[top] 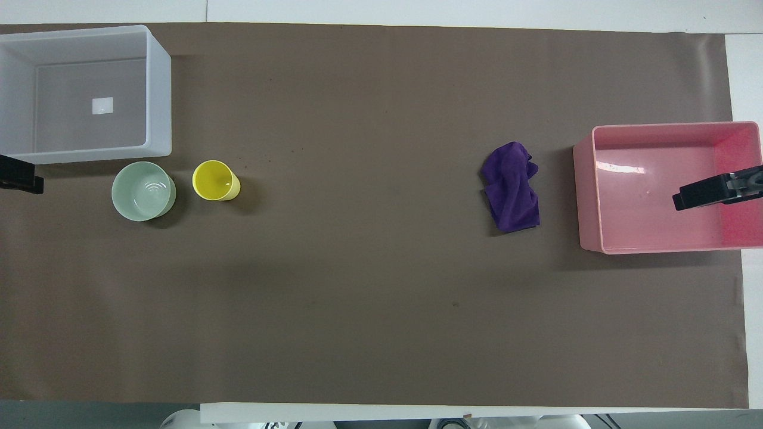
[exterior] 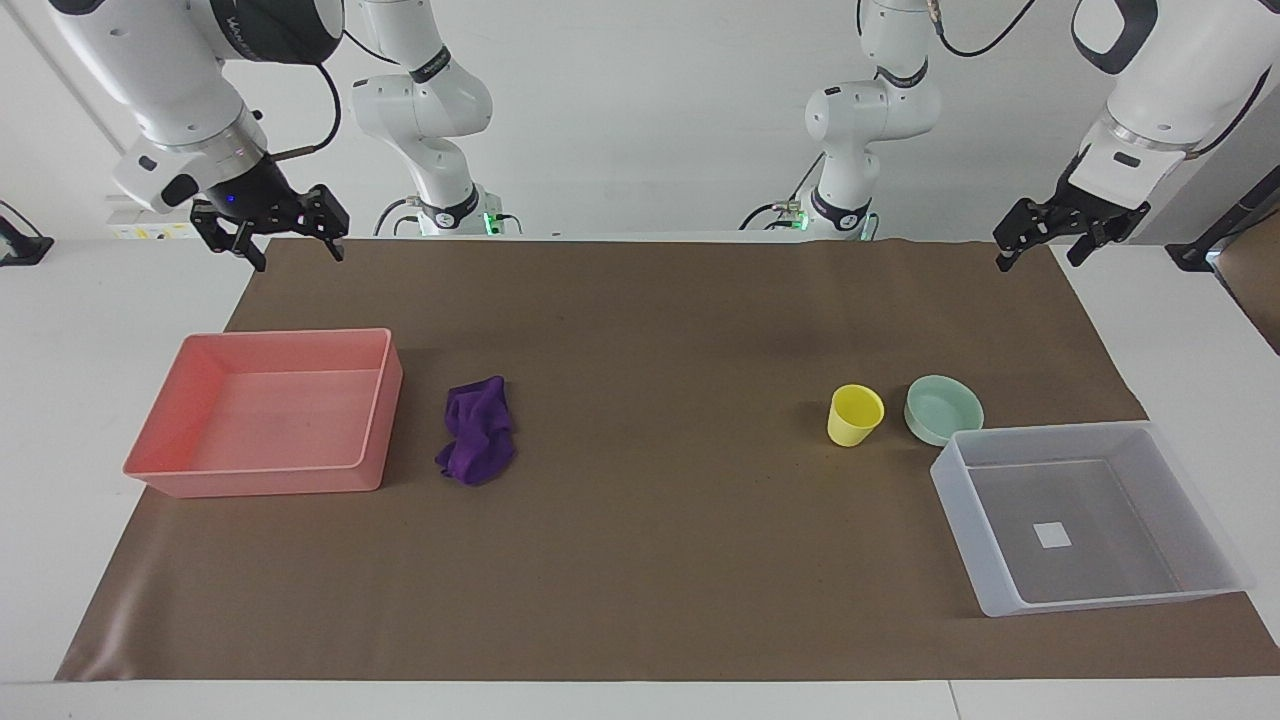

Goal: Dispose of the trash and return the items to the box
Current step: 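Reach the right gripper to the purple cloth while the left gripper reaches the green cup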

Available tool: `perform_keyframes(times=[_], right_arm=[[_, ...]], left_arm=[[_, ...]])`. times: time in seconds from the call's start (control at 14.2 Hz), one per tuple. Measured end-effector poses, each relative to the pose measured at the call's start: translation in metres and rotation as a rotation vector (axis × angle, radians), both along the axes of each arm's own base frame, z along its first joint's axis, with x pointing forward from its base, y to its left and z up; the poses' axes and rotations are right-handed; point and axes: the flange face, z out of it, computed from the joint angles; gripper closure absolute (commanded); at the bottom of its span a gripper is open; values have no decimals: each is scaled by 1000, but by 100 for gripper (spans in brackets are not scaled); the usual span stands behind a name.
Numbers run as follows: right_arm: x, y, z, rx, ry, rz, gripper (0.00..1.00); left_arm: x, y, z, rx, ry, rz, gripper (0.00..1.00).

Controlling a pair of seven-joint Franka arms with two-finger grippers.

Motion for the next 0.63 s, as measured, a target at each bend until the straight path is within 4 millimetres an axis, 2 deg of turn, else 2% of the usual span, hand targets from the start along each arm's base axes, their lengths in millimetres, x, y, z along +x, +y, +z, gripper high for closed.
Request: perform_keyframes(times=[0.14, 0.35, 0.49, 0.63], right_arm=[[0, 0, 0, 0, 0, 0, 0], [0, 0, 0, 0, 0, 0, 0], [5, 3, -3, -2, -32, 5, 0], [15, 19, -17, -4, -51, 34, 0]], left_arm=[[0, 4, 1, -1, 0, 8, 0], [7, -1, 4, -2, -41, -2, 0], [28, -9, -12, -6, -83, -17, 0], [48, -19, -40, -12, -115, -36, 0]])
